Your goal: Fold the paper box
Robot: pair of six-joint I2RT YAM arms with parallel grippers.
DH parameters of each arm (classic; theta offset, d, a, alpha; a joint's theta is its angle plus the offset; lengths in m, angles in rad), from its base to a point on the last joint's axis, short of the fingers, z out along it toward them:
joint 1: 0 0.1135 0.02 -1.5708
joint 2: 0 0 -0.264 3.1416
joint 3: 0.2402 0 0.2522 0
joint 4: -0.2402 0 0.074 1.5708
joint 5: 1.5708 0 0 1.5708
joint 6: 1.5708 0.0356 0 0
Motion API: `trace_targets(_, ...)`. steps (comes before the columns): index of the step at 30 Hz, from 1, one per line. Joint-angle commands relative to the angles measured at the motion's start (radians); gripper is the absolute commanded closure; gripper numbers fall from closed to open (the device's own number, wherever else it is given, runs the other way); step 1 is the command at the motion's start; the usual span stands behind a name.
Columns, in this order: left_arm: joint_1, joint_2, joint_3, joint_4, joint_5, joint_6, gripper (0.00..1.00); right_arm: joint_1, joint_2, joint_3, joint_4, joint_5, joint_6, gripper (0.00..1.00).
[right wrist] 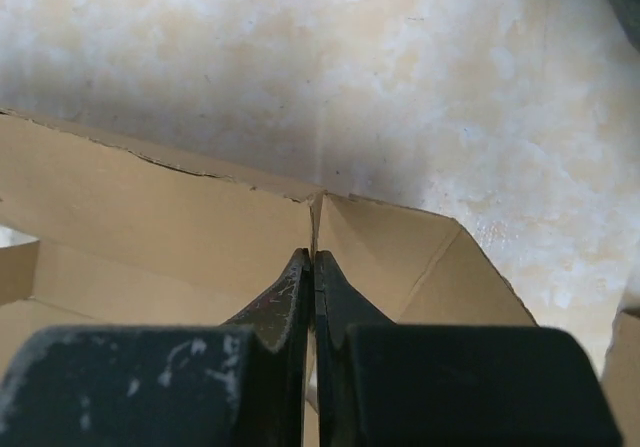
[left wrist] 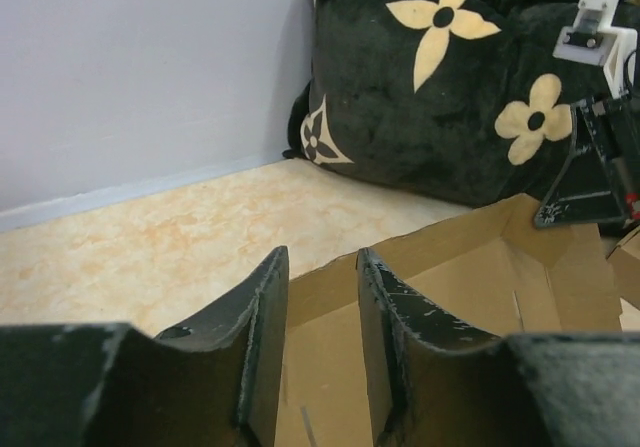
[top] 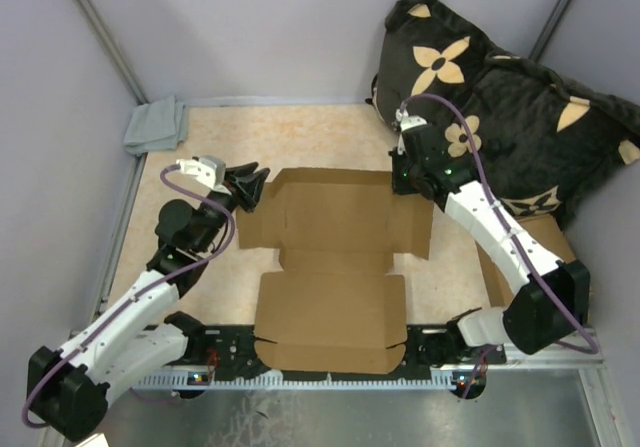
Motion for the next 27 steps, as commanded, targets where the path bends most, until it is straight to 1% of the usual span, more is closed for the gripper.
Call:
trace_targets(1,-0.006,-0.041,0.088,-0.299,-0.038,-0.058,0.59,0.019,-0.101,-0.054,0.225,0.095,0.05,1.0)
trace_targets(6,-0.006,-0.039,0.155,-0.41,-0.058,-0.053,0.59,0.045,-0.175,-0.19,0.491,0.151,0.068,1.0)
trace_targets(10,-0.005,0.001,0.213,-0.492,-0.053,-0.066,0.6,0.062,-0.234,-0.33,0.747,0.175,0.077,1.0)
trace_targets(12,-0.006,0.021,0.234,-0.529,-0.053,-0.08,0.61,0.077,-0.245,-0.374,0.837,0.203,0.078,1.0)
trace_targets(20,-0.006,0.038,0.239,-0.565,0.004,-0.154,0.64,0.14,-0.22,-0.434,0.965,0.308,0.076,1.0)
trace_targets(27,-0.005,0.054,0.253,-0.626,0.003,-0.181,0.66,0.149,-0.219,-0.47,0.992,0.328,0.099,1.0)
